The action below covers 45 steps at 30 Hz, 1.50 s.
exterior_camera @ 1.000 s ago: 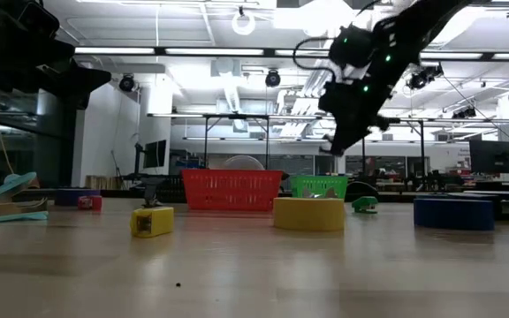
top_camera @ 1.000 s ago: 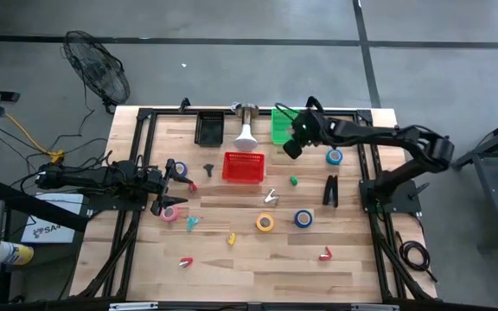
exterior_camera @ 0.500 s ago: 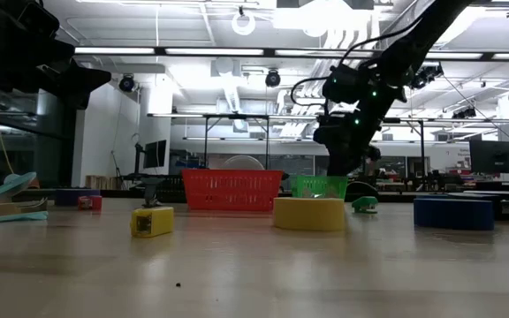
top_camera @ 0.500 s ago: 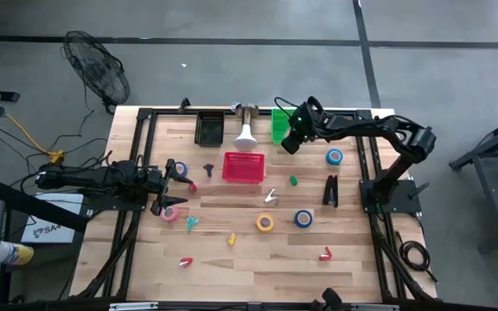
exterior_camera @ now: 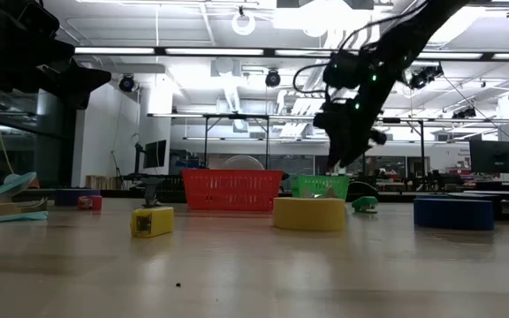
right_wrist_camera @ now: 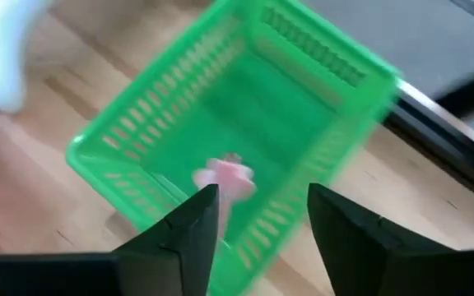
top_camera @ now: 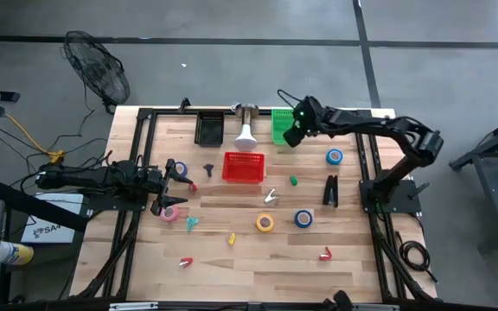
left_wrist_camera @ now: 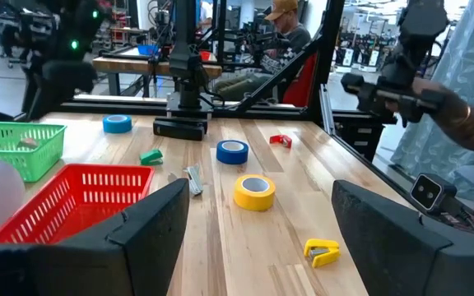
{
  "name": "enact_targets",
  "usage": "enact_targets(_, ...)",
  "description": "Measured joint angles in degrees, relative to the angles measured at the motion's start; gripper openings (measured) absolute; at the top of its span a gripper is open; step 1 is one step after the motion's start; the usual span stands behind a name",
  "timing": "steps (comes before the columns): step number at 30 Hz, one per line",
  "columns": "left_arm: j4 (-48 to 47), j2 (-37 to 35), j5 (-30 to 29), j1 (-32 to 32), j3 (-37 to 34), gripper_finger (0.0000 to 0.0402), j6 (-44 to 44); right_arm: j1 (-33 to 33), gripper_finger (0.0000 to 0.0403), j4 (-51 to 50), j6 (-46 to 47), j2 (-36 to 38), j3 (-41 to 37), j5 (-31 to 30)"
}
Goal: Pick and place Stapler, Stapler remover, tape
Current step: Put the light blue tape into the black basket
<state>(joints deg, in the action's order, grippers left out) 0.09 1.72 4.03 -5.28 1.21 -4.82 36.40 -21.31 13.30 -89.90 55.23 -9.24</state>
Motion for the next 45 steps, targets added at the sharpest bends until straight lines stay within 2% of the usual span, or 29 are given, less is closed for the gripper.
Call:
enact_targets(8,0.0,0.0,0.0,0.0,0.0,0.0293,0.0,0.0,0.0180,-19.7,11.2,8.2,0.0,-10.2)
enact_targets(12,0.0,0.0,0.0,0.0,0.0,0.0293,0.0,-0.2,0.0176,-23.7,17.0,11.7,-2.7,-11.2)
enact_targets(22,0.0,0.0,0.0,0.0,0.0,0.0293,0.0,-2.0,0.0176,-22.2,25.2,13.5,-13.5,-6.5)
enact_targets(36,0.0,0.0,0.0,0.0,0.0,0.0293,0.0,-2.1,0.0175,-14.5,27.8,13.5,-21.3,-1.8)
enact_targets(45,0.0,0.0,0.0,0.0,0.0,0.0293,0.0,-2.1,0.0132,-12.6,27.7,13.5,-23.1,-2.0)
